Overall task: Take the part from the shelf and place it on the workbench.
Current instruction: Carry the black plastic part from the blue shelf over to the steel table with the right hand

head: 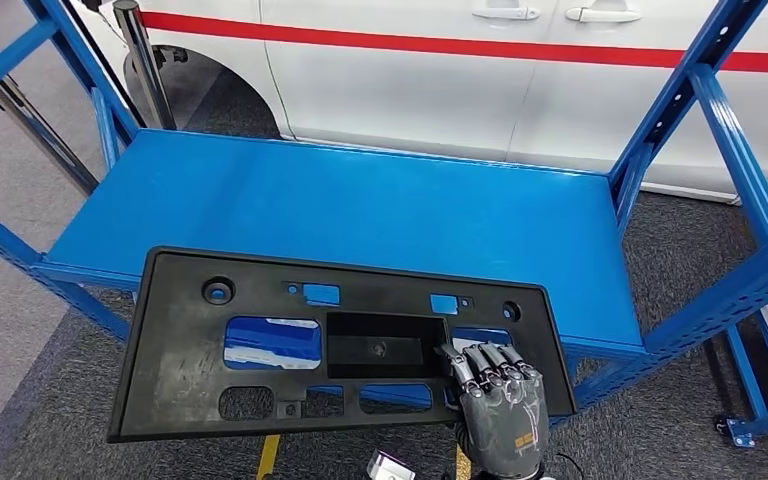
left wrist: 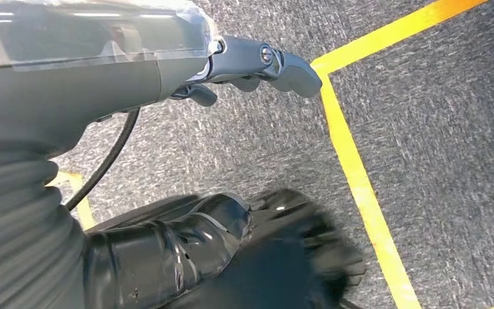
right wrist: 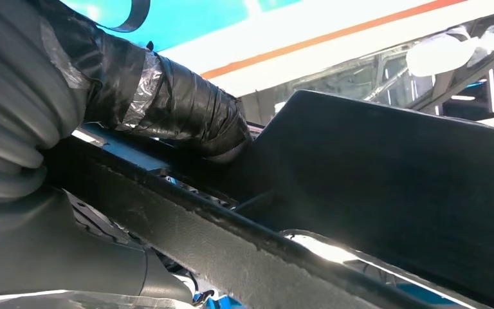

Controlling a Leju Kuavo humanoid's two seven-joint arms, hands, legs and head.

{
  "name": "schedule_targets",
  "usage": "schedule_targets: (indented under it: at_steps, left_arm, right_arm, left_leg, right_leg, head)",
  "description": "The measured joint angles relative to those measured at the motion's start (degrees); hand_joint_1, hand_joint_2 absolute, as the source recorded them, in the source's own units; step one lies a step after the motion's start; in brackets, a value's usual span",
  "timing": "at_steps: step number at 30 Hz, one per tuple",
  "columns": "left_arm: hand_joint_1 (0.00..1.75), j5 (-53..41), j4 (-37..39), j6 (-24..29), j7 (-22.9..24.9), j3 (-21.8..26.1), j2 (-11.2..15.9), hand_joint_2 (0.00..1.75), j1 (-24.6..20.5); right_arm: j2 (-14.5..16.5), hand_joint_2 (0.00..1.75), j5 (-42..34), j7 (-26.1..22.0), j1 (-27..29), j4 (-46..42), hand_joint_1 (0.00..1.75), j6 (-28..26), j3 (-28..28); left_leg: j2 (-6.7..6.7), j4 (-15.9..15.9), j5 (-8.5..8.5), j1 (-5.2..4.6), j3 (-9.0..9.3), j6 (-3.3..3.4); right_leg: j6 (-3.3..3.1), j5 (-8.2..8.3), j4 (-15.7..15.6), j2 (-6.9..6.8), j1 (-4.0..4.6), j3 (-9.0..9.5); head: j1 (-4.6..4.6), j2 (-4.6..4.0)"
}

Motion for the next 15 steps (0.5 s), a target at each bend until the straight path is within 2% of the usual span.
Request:
schedule_targets:
  at_steps: [1, 3, 4, 5, 6, 7, 9, 10, 11, 12, 13, 15]
  left_arm:
    - [0.00, 0.0, 0.0, 0.0, 0.0, 0.0, 0.0, 1.75, -0.1]
    - [0.00, -0.1, 0.0, 0.1, 0.0, 0.0, 0.0, 1.75, 0.0]
    - [0.00, -0.2, 0.0, 0.2, 0.1, 0.0, 0.0, 1.75, 0.0]
    - [0.00, -0.2, 0.0, 0.2, 0.1, 0.0, 0.0, 1.75, -0.1]
    - [0.00, -0.3, 0.0, 0.2, 0.1, 0.0, -0.1, 1.75, -0.1]
    - [0.00, -0.3, 0.0, 0.2, 0.1, 0.0, -0.1, 1.75, -0.2]
    - [0.00, -0.3, 0.0, 0.2, 0.1, 0.0, -0.1, 1.75, -0.3]
    - [0.00, -0.3, 0.0, 0.3, 0.1, 0.1, -0.1, 1.75, -0.3]
    - [0.00, -0.4, 0.0, 0.3, 0.1, 0.1, -0.1, 1.75, -0.3]
    - [0.00, -0.4, 0.0, 0.3, 0.1, 0.1, -0.1, 1.75, -0.3]
    - [0.00, -0.4, 0.0, 0.4, 0.1, 0.1, -0.1, 1.75, -0.3]
    - [0.00, -0.4, 0.0, 0.5, 0.1, 0.1, -0.1, 1.75, -0.3]
  right_arm:
    - [0.0, 1.75, 0.0, 0.0, 0.0, 0.0, 1.75, 0.0, 0.0]
    - [0.1, 1.75, -0.1, 0.0, 0.0, 0.0, 1.75, 0.0, 0.0]
    - [0.1, 1.75, -0.1, -0.1, -0.1, 0.0, 1.75, 0.0, 0.0]
    - [0.1, 1.75, -0.1, -0.1, -0.1, 0.0, 1.75, 0.0, -0.1]
    - [0.1, 1.75, -0.1, -0.1, -0.1, 0.0, 1.75, 0.0, -0.1]
    - [0.1, 1.75, -0.1, -0.1, -0.1, 0.0, 1.75, 0.0, -0.1]
    - [0.1, 1.75, -0.2, -0.2, -0.1, 0.2, 1.75, 0.0, -0.1]
    - [0.1, 1.75, -0.2, -0.2, -0.1, 0.3, 1.75, 0.0, -0.1]
    - [0.1, 1.75, -0.2, -0.2, -0.1, 0.5, 1.75, 0.0, -0.1]
    - [0.1, 1.75, -0.2, -0.2, -0.1, 0.6, 1.75, 0.0, -0.1]
    - [0.1, 1.75, -0.3, -0.2, -0.1, 0.6, 1.75, 0.0, -0.1]
    - [0.1, 1.75, -0.3, -0.2, -0.3, 0.6, 1.75, 0.0, -0.1]
  left_leg:
    - [-0.06, -1.7, 0.31, -0.12, 0.75, 0.31]
    - [-0.12, -1.9, 0.88, -0.30, 0.33, 1.03]
    - [0.01, -2.0, 1.36, -0.23, 0.13, 1.44]
    - [0.14, -2.2, 1.92, -0.15, -0.14, 1.92]
    - [0.27, -2.4, 2.57, -0.05, -0.57, 2.40]
    - [0.39, -2.5, 3.14, -0.03, -1.09, 2.75]
    - [0.47, -2.4, 4.16, -0.16, -2.53, 3.06]
    - [0.52, -2.3, 4.64, -0.23, -3.28, 3.03]
    - [0.56, -2.1, 5.11, -0.27, -4.03, 2.97]
    - [0.58, -2.0, 5.55, -0.29, -4.75, 2.87]
    - [0.56, -1.9, 5.95, -0.30, -5.35, 2.73]
    - [0.50, -1.6, 6.71, -0.40, -6.24, 2.24]
  right_leg:
    - [0.32, 0.25, 0.2, -0.01, 0.06, -0.21]
    - [1.03, 0.96, 0.1, -0.02, 0.07, -0.40]
    - [1.35, 0.96, 0.2, 0.07, -0.02, -0.54]
    - [1.63, 0.19, 0.7, 0.18, -0.10, -0.86]
    - [1.87, -1.57, 2.2, 0.29, -0.16, -1.43]
    - [2.04, -4.17, 4.6, 0.38, -0.30, -2.22]
    - [2.34, -9.07, 11.2, 0.41, -0.44, -3.78]
    - [2.45, -9.99, 13.7, 0.41, -0.51, -3.96]
    - [2.51, -9.68, 14.6, 0.40, -0.58, -3.40]
    - [2.51, -8.40, 13.6, 0.40, -0.62, -1.87]
    - [2.45, -6.83, 10.7, 0.40, -0.65, 0.54]
    - [2.12, -5.68, 2.8, 0.48, -0.51, 6.09]
  head:
    - [0.01, 0.00]
    - [0.03, 0.00]
    - [0.02, 0.00]
    - [0.06, 0.00]
    - [0.09, 0.00]
    - [0.12, 0.00]
    - [0.15, 0.00]
    - [0.14, 0.00]
    - [0.14, 0.00]
    - [0.14, 0.00]
    - [0.13, 0.00]
    - [0.11, 0.00]
